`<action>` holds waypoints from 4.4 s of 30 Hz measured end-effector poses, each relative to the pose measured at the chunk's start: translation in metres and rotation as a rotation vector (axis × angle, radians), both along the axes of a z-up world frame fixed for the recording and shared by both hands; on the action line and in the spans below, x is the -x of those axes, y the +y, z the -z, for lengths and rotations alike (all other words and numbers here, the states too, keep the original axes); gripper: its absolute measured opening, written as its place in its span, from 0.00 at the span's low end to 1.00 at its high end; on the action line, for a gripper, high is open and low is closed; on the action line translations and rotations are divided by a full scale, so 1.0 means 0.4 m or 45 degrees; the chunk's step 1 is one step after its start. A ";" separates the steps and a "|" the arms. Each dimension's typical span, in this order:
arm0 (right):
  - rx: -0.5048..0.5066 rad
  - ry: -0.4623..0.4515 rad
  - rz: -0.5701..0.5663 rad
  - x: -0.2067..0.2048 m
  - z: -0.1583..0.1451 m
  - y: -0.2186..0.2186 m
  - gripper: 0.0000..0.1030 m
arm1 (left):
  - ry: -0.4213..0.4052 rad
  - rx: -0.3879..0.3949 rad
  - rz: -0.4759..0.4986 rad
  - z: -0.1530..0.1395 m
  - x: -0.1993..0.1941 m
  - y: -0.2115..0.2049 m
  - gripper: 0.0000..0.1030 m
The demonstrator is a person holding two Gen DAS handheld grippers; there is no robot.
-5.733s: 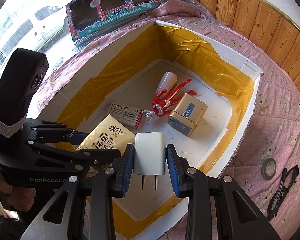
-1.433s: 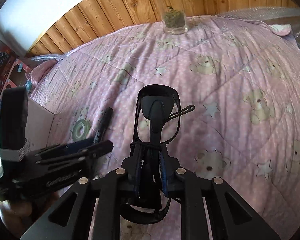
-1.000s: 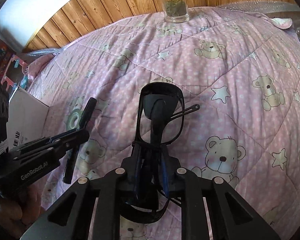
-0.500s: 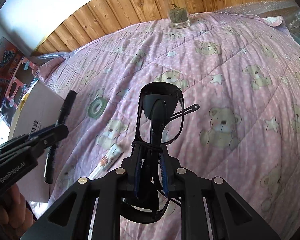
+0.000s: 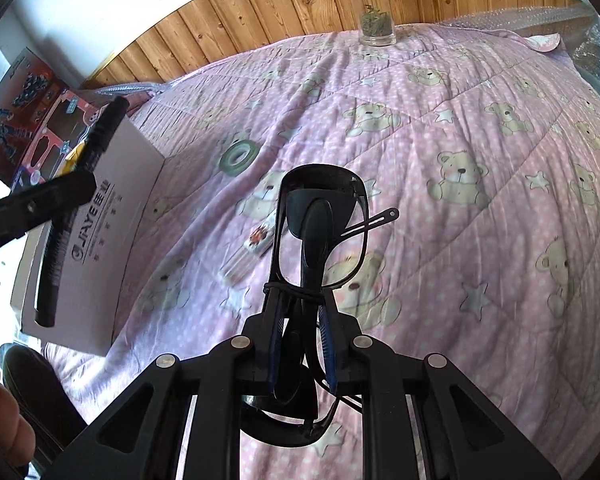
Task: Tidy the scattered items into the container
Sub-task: 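Carry the black marker and glasses with both tools over the white box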
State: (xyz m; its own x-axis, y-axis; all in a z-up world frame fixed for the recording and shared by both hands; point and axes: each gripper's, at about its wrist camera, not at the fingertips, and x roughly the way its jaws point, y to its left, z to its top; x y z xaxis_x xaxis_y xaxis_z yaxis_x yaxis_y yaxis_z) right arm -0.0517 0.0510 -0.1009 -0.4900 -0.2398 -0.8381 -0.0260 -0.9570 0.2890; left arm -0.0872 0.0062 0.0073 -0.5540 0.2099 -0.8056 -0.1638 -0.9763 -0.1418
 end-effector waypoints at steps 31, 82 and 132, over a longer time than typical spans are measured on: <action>0.089 0.123 -0.233 -0.206 -0.148 -0.272 0.18 | -0.134 -0.312 0.007 0.008 -0.256 -0.227 0.13; 0.029 0.293 -0.609 -0.023 -0.389 -0.629 0.18 | -0.012 -0.632 -0.387 -0.034 -0.215 -0.686 0.13; 0.486 -0.286 -0.591 0.495 -0.213 -0.879 0.18 | -0.130 -0.917 -0.641 0.159 -0.095 -0.705 0.13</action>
State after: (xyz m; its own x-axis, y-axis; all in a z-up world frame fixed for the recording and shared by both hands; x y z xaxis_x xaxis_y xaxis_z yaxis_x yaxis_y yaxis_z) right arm -0.2496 -0.3006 -0.0156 -0.0855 -0.6864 -0.7222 0.2668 -0.7142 0.6471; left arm -0.0493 -0.2757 -0.0563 -0.6501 0.4360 -0.6223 0.3085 -0.5970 -0.7405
